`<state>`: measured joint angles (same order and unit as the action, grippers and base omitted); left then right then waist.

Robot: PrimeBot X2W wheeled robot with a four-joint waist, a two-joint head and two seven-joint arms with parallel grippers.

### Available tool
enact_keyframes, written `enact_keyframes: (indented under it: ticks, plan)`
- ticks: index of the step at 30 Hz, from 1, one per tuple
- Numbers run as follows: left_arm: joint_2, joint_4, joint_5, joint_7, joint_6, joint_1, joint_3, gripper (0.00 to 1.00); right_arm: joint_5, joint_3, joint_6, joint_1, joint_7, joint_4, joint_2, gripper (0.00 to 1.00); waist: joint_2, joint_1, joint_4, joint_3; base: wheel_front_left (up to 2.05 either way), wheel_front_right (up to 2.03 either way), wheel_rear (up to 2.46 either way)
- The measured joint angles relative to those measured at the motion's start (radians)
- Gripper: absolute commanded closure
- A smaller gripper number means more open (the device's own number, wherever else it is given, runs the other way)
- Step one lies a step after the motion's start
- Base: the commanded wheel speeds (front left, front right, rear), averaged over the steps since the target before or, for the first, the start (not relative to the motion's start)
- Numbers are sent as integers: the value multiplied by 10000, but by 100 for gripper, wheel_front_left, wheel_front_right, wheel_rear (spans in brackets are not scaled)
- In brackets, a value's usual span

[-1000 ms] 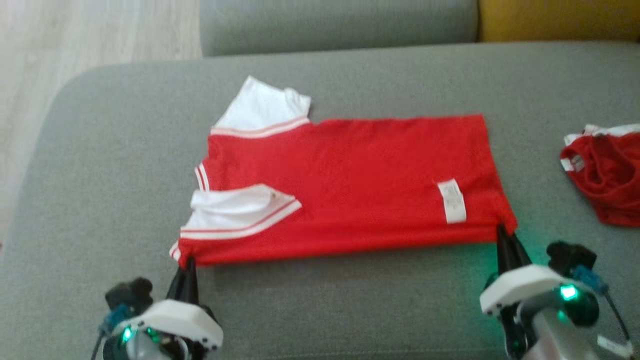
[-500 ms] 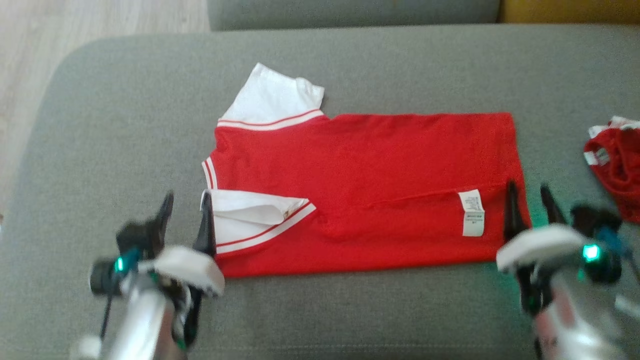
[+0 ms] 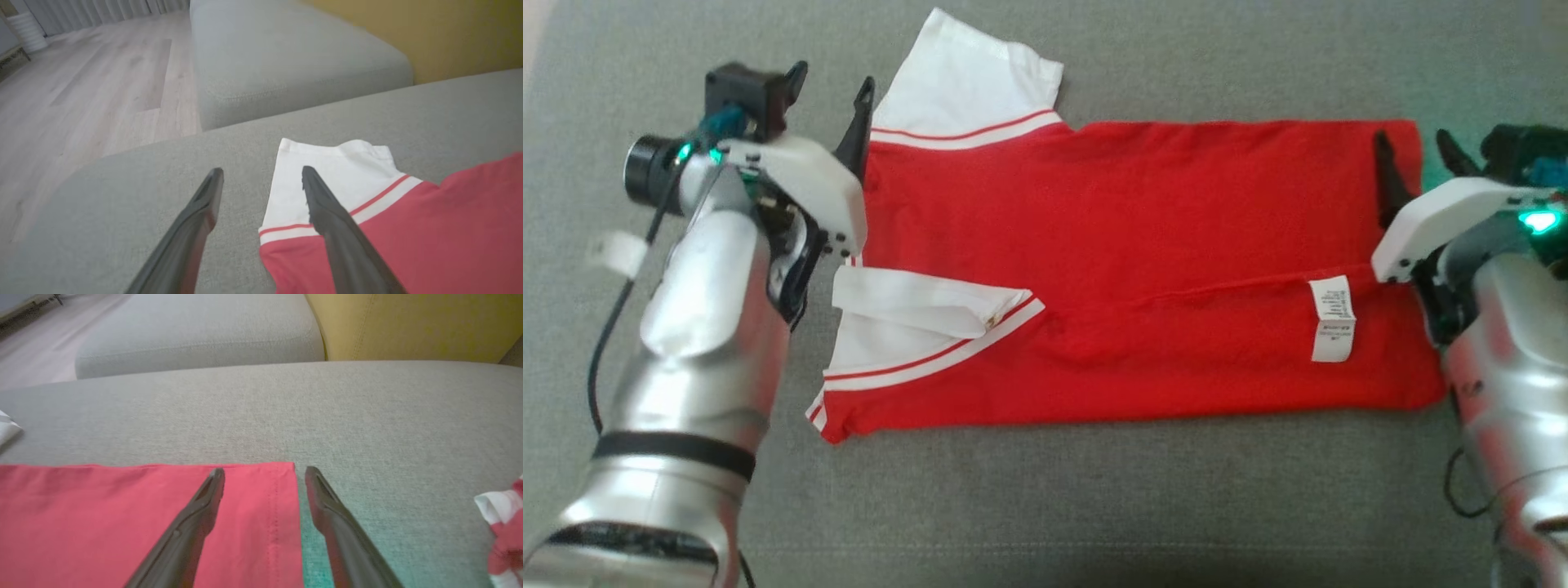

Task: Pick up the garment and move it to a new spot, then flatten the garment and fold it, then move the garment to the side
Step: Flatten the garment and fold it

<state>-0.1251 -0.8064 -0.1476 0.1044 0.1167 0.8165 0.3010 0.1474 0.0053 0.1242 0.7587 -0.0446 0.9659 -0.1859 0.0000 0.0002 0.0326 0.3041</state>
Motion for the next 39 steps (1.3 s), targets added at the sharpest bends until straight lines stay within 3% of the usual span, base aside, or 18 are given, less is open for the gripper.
enact_keyframes:
  ticks: [4,10,11,12,13,14,27,33,39]
  plan:
    - [-36,-627,-268,-539,79,710,445,0,-270,-59,0,505,105,679,-322,0,0,0,74,408,0,0,0]
    - [-349,-803,-1214,-1045,153,1848,1720,0,-351,251,0,1303,94,1254,-270,0,0,-1,43,948,0,0,0]
    - [-610,-813,-1517,-1137,155,2127,2136,0,-324,476,0,1615,92,1369,-215,32,0,-1,-19,1115,0,0,0]
    - [-725,-819,-1699,-1183,153,2240,2347,0,-320,585,0,1760,90,1409,-192,78,0,-1,-57,1196,0,0,0]
    - [-830,-846,-1881,-1258,153,2331,2523,0,-290,694,0,1870,54,1436,-163,78,0,0,-105,1262,0,0,0]
    - [-936,-867,-2067,-1292,153,2404,2732,0,-224,830,0,1961,-12,1469,-134,100,0,0,-163,1322,0,0,0]
    - [-1785,-995,-3925,-1806,155,3561,4556,0,596,1992,2,2623,-815,1465,311,100,0,-2,-1121,2034,0,0,0]
    - [-2240,-1549,-4334,-1697,153,3977,4897,0,1049,2541,2,2761,-1273,1325,514,100,0,-2,-1602,2297,0,0,0]
    - [-2270,-1804,-4807,-1507,153,4170,5074,0,1538,2934,2,2792,-1536,1162,573,100,0,-2,-1866,2473,0,0,0]
